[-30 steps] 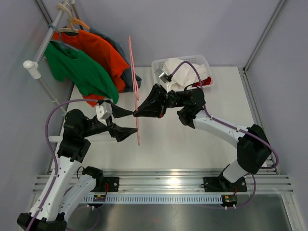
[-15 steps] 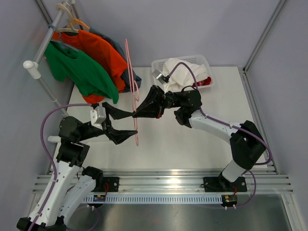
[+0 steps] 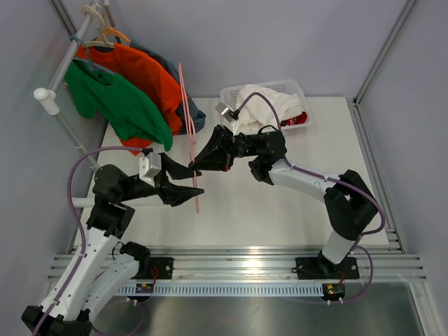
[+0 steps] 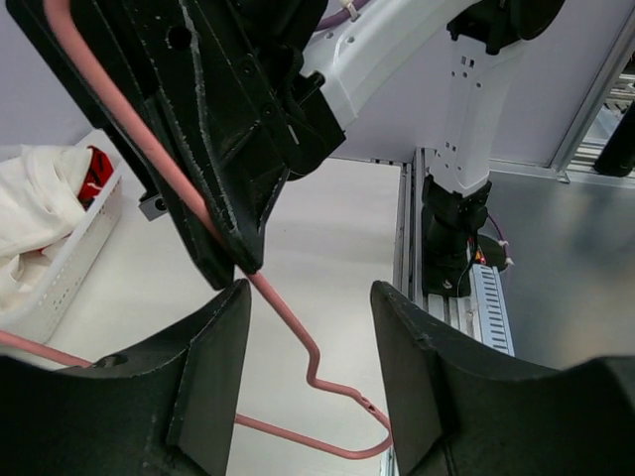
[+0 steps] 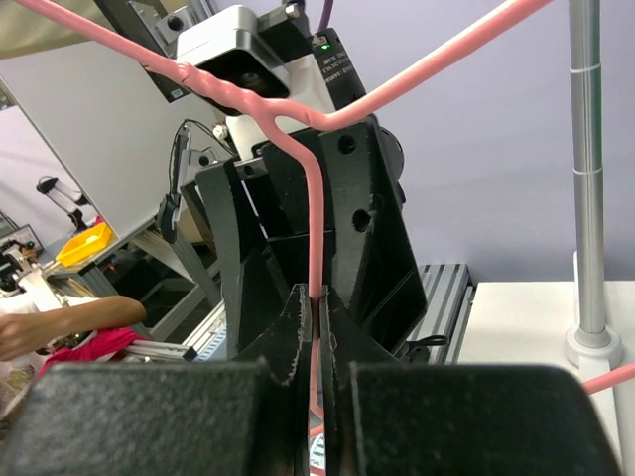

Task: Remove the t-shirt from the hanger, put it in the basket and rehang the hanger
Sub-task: Pass the hanger from the right arm to the left

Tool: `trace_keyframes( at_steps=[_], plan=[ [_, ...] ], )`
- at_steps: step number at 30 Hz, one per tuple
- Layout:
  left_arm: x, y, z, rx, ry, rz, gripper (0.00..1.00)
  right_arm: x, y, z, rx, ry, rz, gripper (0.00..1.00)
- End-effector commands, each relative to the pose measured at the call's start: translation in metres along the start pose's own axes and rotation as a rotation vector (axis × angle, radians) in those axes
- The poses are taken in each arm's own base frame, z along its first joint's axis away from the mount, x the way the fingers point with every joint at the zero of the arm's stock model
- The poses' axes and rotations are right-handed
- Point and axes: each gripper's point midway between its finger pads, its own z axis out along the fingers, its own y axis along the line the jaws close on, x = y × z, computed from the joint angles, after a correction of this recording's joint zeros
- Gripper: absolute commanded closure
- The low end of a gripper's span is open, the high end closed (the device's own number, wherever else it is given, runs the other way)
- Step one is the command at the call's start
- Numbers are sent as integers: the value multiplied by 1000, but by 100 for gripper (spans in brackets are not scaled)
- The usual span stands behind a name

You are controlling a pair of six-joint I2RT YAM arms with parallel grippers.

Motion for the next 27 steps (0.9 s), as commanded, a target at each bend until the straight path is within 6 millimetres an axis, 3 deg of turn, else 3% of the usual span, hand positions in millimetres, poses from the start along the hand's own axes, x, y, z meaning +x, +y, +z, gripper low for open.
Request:
trace_keyframes(
  at_steps=[1, 4, 6, 11, 12, 15, 17, 18, 21, 22, 27],
  plan=[
    [-5, 1, 4, 0, -6, 45, 47, -28, 22, 5, -91, -77, -155, 100],
    [0, 8, 7, -21, 10, 33, 49, -27, 23, 5, -106, -78, -154, 100],
    [2, 10, 8, -27, 17, 26, 57, -27, 23, 5, -109, -82, -152, 100],
    [3, 15, 9, -57, 18, 24, 87, -26, 23, 5, -110, -83, -155, 100],
    [3, 16, 10, -60, 19, 24, 99, -27, 23, 4, -108, -85, -154, 100],
    [3, 17, 10, -67, 22, 21, 100, -27, 23, 4, -110, -84, -157, 100],
    [3, 17, 10, -70, 22, 21, 100, -26, 24, 4, -114, -83, -154, 94],
    [3, 17, 10, -72, 23, 22, 100, -28, 25, 4, -111, -86, -153, 78],
    [2, 18, 9, -85, 19, 23, 100, -28, 25, 4, -110, -85, -153, 70],
    [1, 19, 8, -94, 15, 26, 100, -27, 24, 5, -109, -86, -150, 59],
    [-1, 20, 6, -115, 3, 30, 100, -27, 23, 4, -102, -88, -150, 39]
  ],
)
